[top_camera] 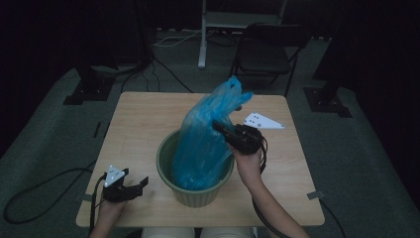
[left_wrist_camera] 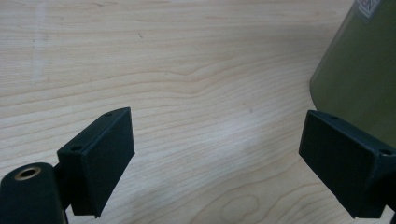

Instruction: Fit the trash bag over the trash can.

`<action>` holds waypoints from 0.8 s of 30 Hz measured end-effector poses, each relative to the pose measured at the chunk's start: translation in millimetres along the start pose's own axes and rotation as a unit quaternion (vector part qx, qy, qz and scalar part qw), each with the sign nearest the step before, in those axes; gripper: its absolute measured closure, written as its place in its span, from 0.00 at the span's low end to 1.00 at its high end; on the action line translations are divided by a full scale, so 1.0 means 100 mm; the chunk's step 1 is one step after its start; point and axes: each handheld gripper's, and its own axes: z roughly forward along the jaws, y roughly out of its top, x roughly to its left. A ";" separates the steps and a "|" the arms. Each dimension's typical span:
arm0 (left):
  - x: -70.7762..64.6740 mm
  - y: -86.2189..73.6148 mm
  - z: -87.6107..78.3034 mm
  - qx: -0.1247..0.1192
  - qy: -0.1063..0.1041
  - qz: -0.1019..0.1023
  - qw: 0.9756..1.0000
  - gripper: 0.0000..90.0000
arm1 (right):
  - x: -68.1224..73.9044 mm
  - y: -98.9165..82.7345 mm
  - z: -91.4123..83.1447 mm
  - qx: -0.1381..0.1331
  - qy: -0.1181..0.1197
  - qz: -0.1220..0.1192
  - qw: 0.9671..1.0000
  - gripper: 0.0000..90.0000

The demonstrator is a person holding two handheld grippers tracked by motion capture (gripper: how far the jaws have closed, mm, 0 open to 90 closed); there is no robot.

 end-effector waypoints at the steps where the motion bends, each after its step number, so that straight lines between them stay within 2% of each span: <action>1: -0.01 0.00 0.00 0.001 -0.001 0.001 1.000 0.12 | -0.02 -0.04 -0.02 0.006 0.000 0.006 1.000 0.98; 5: -0.04 0.01 0.00 0.000 -0.004 0.005 1.000 0.12 | -0.09 -0.19 -0.08 0.039 0.006 0.022 0.999 0.97; 7: -0.03 0.01 0.00 0.001 -0.004 0.005 1.000 0.12 | -0.12 -0.25 -0.10 0.054 0.001 0.026 0.998 0.97; 9: -0.03 0.01 0.00 0.001 -0.003 0.004 1.000 0.12 | -0.17 -0.28 -0.11 0.078 0.007 0.028 0.997 0.96; 11: -0.03 0.01 0.01 0.001 -0.003 0.003 1.000 0.12 | -0.18 -0.27 -0.10 0.083 0.010 0.031 0.996 0.97; 15: -0.04 0.01 0.00 -0.001 -0.004 0.004 1.000 0.12 | -0.13 -0.25 -0.06 0.094 0.018 0.018 0.995 0.98; 16: -0.03 0.01 -0.01 -0.001 -0.005 0.004 1.000 0.12 | -0.07 -0.26 -0.02 0.108 0.016 0.000 0.994 0.98; 18: -0.03 0.01 -0.01 -0.003 -0.003 0.004 1.000 0.12 | -0.03 -0.27 -0.03 0.118 0.018 -0.013 0.993 0.97; 20: -0.02 0.01 -0.01 -0.001 -0.003 0.003 1.000 0.12 | -0.01 -0.28 -0.05 0.120 0.017 -0.016 0.993 0.97; 22: -0.02 0.01 -0.01 -0.002 -0.003 0.002 1.000 0.12 | 0.01 -0.30 -0.08 0.137 0.012 -0.021 0.990 0.91; 24: -0.03 0.01 -0.01 -0.002 -0.003 0.003 1.000 0.12 | 0.00 -0.31 -0.07 0.153 0.006 -0.014 0.988 0.87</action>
